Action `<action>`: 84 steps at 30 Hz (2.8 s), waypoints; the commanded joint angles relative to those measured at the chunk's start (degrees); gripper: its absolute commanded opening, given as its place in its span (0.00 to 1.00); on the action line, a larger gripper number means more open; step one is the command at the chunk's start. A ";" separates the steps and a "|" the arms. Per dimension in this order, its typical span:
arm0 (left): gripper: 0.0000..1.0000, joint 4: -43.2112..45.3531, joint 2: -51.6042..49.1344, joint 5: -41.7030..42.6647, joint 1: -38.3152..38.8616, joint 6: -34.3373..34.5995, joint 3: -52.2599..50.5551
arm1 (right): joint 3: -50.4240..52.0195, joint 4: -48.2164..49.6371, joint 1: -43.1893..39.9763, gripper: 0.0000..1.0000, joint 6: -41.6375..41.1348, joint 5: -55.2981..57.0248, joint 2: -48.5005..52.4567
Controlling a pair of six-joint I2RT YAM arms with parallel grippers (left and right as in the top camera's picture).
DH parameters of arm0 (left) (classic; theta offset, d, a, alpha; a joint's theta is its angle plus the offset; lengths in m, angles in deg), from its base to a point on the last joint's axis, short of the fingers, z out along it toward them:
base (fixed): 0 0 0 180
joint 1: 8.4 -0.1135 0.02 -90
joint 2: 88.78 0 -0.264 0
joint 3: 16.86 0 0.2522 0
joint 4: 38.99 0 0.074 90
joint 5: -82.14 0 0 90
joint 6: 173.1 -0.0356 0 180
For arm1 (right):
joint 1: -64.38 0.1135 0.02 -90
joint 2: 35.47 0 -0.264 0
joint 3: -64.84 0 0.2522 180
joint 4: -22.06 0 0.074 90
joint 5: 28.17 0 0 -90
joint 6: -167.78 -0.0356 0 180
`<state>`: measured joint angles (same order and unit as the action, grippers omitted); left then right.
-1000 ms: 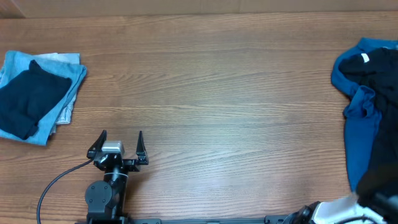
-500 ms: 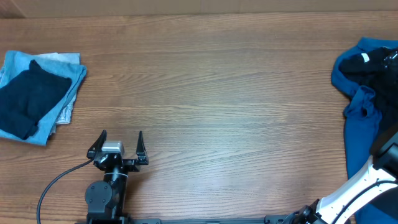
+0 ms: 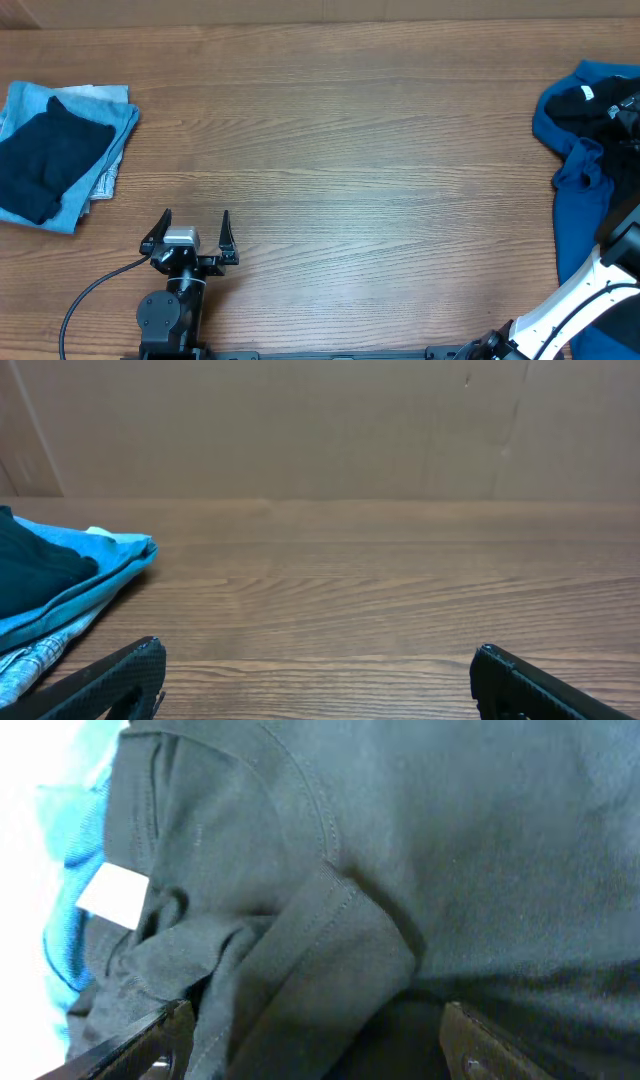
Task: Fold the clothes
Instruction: 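Grasp the black t-shirt with the right gripper, then drag the black t-shirt leftward and drop it mid-table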
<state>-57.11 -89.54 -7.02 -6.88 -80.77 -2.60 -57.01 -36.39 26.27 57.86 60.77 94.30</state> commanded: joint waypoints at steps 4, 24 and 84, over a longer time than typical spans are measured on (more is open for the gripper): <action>1.00 -0.04 0.48 0.22 -0.04 -1.51 -0.17 | 0.07 0.39 0.15 0.72 -1.36 -0.09 2.16; 1.00 -0.04 0.48 0.22 -0.04 -1.51 -0.17 | -18.34 -8.15 1.22 0.04 13.20 -18.93 -7.19; 1.00 -0.04 0.48 0.22 -0.04 -1.51 -0.20 | -35.34 -23.28 57.40 0.12 3.34 -1.31 2.89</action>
<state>-57.13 -89.54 -7.00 -6.88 -80.77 -2.60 -90.67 -58.18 90.20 69.42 53.45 99.66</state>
